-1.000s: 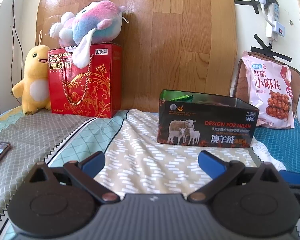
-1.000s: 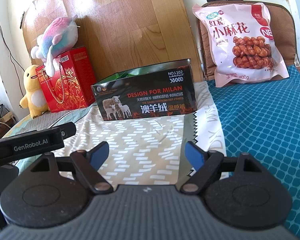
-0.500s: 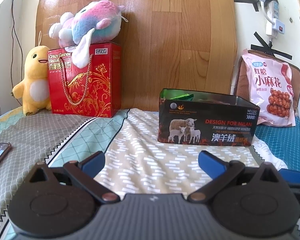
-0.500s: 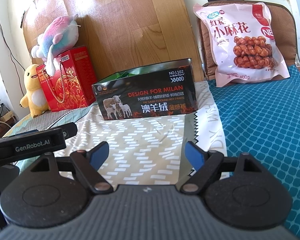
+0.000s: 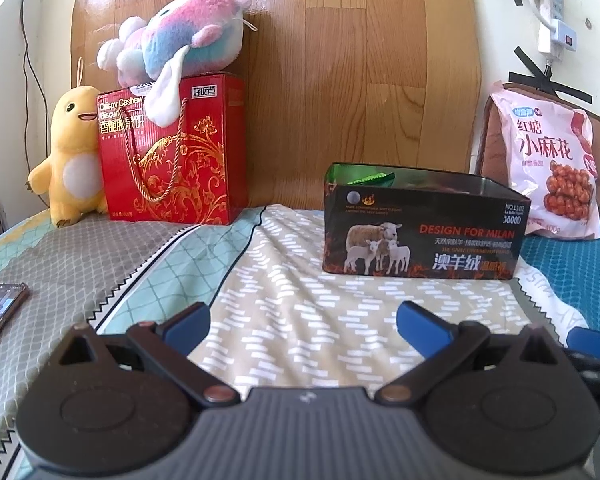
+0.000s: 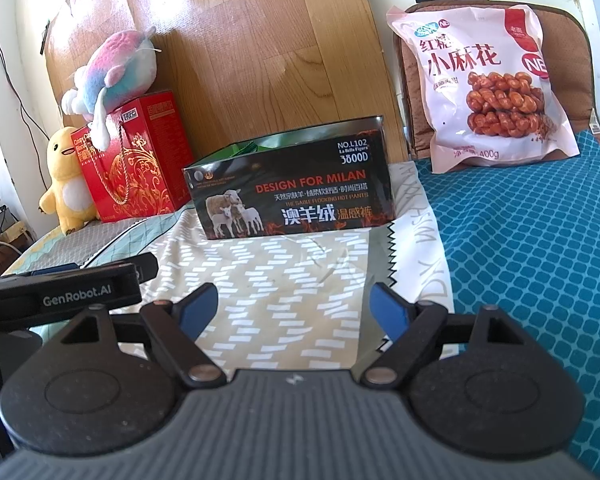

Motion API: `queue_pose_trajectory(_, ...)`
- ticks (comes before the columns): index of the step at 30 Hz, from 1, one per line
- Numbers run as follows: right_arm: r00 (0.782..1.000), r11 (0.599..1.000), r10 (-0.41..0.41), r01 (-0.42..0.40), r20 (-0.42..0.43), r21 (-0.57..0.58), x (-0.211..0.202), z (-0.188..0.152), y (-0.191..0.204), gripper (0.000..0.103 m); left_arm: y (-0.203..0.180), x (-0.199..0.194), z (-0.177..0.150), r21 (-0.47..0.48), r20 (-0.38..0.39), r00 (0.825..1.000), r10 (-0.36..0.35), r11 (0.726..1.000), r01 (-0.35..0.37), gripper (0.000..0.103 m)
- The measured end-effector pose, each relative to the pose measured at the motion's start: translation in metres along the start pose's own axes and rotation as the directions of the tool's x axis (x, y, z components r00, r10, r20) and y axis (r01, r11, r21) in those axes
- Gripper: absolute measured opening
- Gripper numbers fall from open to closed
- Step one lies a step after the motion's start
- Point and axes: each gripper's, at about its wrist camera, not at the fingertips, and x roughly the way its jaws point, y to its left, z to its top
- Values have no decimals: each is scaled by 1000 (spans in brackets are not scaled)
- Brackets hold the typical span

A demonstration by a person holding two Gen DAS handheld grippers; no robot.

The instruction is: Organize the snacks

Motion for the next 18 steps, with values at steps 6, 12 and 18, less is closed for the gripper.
queue_pose_trajectory(6, 1000, 1000, 0, 0, 0, 0, 0, 0, 0, 85, 0, 2, 0, 1, -9, 1000, 0, 1000, 0, 103)
queue_pose_trajectory(12, 1000, 1000, 0, 0, 0, 0, 0, 0, 0, 85, 0, 2, 0, 4, -14, 1000, -1, 1000, 1, 103)
queue_pose_trajectory(18, 1000, 1000, 0, 0, -1, 0, 0, 0, 0, 85, -1, 2, 0, 10, -16, 1000, -11, 1000, 11, 103)
